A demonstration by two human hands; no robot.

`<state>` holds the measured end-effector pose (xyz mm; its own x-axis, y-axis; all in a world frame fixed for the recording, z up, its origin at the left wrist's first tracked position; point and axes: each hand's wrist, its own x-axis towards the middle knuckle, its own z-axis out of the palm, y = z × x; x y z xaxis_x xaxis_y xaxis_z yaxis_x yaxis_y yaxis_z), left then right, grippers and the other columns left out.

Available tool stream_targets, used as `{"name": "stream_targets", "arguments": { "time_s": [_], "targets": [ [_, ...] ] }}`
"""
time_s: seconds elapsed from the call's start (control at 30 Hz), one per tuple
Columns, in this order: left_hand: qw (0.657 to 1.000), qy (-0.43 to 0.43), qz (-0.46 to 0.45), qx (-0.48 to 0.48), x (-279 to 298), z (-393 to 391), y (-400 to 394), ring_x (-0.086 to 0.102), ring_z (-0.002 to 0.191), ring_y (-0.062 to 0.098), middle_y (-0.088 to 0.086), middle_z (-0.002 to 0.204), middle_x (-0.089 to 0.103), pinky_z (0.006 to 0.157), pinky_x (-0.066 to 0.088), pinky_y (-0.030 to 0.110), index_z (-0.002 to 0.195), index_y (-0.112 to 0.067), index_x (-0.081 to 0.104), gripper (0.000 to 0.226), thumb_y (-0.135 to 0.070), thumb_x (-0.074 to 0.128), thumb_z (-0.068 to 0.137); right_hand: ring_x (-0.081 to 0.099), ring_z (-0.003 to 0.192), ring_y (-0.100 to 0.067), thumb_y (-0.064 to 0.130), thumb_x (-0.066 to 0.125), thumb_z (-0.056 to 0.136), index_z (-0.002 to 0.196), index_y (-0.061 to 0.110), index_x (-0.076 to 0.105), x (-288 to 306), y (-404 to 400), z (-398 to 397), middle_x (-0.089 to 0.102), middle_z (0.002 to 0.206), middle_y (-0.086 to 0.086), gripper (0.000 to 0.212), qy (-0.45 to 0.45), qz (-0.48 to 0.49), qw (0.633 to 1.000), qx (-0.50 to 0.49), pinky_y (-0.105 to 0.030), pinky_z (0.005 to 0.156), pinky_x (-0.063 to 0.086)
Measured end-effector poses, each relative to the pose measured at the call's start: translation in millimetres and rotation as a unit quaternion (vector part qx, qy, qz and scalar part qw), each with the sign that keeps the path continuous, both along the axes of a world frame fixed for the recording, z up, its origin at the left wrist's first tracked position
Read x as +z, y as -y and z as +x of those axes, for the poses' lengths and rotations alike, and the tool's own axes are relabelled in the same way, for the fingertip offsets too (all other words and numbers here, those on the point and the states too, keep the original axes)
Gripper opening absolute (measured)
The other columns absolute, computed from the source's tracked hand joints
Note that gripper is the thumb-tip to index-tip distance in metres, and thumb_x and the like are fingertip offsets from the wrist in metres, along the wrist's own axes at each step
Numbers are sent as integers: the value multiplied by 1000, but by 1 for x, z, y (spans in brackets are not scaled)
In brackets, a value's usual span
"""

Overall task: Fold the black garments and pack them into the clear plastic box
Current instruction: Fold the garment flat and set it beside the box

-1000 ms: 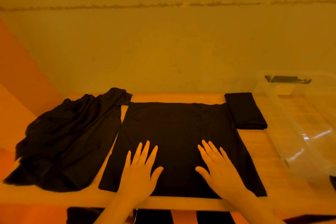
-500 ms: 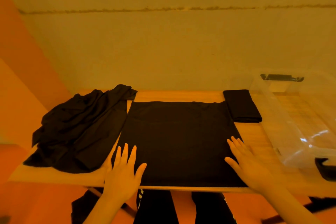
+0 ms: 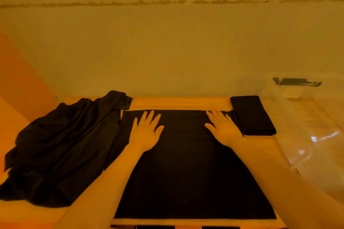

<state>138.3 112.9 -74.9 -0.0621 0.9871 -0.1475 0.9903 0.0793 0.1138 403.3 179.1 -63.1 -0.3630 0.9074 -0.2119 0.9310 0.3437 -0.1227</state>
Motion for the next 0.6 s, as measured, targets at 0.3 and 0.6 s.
{"name": "stream_targets", "arguments": {
  "time_s": [0.3, 0.6],
  "targets": [
    [999, 8, 13, 37, 9, -15, 15, -13, 144, 24, 5, 157, -9, 115, -4, 44, 149, -26, -2, 60, -50, 20, 98, -3, 144, -16, 47, 29, 97, 148, 18, 0, 8, 8, 4, -2, 157, -2, 66, -13, -4, 1000, 4, -38, 116, 4],
    [989, -11, 61, -133, -10, -38, 190, 0, 142, 12, -5, 150, 19, 113, -9, 24, 143, -25, 27, 75, -67, -3, 88, -15, 137, 0, 69, 5, 85, 133, 37, -12, 18, 150, 52, -16, 145, 17, 61, -14, -21, 989, 142, -21, 112, -6]
  ]
}}
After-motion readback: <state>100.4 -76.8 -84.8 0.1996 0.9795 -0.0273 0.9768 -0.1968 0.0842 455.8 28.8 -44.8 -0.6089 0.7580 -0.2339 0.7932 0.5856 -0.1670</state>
